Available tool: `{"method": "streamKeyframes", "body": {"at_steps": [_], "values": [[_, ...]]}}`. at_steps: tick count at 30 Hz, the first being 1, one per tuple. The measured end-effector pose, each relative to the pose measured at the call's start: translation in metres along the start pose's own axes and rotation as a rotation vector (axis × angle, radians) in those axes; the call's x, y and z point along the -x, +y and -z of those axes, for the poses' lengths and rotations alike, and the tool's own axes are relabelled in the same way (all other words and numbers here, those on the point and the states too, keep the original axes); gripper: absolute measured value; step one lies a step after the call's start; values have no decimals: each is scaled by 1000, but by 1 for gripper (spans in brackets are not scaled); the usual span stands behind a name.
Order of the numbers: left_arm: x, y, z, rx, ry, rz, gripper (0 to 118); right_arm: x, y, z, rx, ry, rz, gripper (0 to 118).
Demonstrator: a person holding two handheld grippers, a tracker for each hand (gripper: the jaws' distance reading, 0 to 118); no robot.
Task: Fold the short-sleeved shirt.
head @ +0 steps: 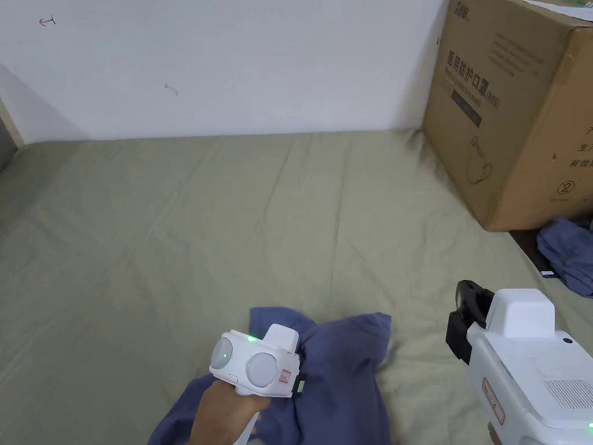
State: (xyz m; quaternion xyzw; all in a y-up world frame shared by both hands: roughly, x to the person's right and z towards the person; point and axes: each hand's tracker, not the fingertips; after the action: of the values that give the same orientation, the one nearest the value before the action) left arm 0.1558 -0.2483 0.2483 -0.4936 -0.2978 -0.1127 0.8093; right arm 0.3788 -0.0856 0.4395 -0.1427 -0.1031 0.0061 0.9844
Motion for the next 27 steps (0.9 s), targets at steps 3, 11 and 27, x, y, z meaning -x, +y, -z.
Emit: {"method": "streamKeyframes", "body": {"at_steps": [3,11,27], "values": [[-1,2,-16,-42,-12,-44,28,0,2,-3,-6,-3,-9,0],[9,20,-120,-420,69,-164,106,3,20,-14,-55,-3,-11,0],[40,-21,-253,-914,447,-104,70,18,48,-29,-156,24,-8,0]]}}
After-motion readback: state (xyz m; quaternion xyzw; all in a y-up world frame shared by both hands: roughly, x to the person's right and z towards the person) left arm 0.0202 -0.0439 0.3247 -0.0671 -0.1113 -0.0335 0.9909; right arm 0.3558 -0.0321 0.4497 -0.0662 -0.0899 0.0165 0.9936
